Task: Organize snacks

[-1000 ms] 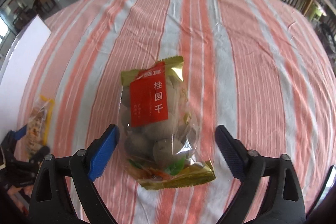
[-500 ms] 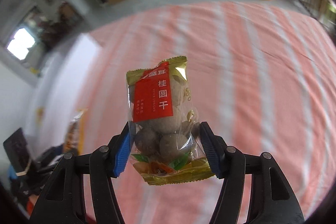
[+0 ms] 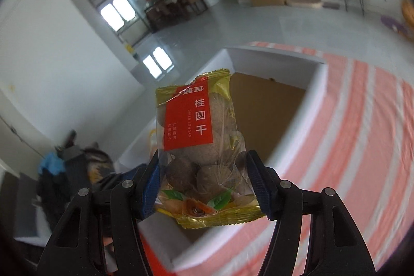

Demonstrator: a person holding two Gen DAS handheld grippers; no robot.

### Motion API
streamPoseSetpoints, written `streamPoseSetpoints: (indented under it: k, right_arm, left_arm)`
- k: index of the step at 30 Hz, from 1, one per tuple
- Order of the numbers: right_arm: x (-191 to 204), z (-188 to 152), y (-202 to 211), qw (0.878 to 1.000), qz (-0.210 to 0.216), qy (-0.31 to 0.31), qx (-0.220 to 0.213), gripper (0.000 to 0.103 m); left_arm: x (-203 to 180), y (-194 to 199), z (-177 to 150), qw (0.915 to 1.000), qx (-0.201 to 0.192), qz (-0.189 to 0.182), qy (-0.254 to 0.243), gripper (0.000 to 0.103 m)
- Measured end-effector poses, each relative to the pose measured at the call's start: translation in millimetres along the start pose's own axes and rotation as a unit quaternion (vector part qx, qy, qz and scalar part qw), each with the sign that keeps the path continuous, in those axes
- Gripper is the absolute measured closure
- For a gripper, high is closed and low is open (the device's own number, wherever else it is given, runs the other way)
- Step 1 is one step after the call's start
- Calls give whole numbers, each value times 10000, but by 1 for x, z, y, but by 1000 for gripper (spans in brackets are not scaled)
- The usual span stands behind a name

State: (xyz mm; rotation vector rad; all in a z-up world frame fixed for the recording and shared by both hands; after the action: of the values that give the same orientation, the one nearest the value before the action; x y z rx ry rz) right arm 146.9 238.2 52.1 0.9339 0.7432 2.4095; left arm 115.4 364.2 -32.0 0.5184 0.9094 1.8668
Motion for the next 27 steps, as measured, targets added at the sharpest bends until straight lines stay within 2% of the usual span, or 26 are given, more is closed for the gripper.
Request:
streamPoseSetpoints:
  k: [3, 5, 7, 10, 12, 15, 18, 21, 27]
  right_arm:
    - [4, -19, -39, 9988, 101, -89, 471, 30]
    - [4, -40, -57, 9957, 249, -290, 840, 27]
    - [4, -52, -64, 9941, 283, -326, 998, 24]
    - [2, -54, -56, 9951, 223, -242, 932, 24]
    - [1, -45, -48, 9970, 122, -159, 752, 22]
    - [1, -33, -32, 9985, -150, 128, 503, 20]
    - [9, -29, -20, 9972, -445, 481, 350, 20]
    - [18, -32, -10, 9952, -622, 718, 226, 19]
    - [28, -47, -7, 9933, -795, 790, 279, 19]
  left_arm:
    - [16, 1, -7, 9997, -146, 182, 71, 12]
    - [25, 6, -15, 9990, -257, 354, 24, 8]
    - [29, 11, -17, 9982, -406, 435, 14, 7]
    - [31, 24, -18, 9962, -730, 479, 45, 5]
    - [32, 36, -18, 9934, -1001, 568, -16, 0]
    - [27, 57, -8, 9886, -1285, 782, -99, 0]
    - [18, 69, -1, 9859, -1366, 938, -249, 0]
    - [17, 72, -2, 9826, -1355, 1243, -249, 0]
    - [13, 65, -15, 9847, -1068, 1322, -375, 0]
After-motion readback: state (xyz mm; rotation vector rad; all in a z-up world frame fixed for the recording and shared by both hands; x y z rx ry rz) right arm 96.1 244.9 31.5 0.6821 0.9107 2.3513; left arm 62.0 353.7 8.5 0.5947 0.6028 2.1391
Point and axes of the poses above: each gripper's, at about its wrist camera, not at the fingertips, and y roughly against the way its jaws point, x to its left, z to its top, the point moved 6 cm from there along -y, roughly the way its jaws point, and after that the axes turned 6 degrees about z, right-handed, at the moved point
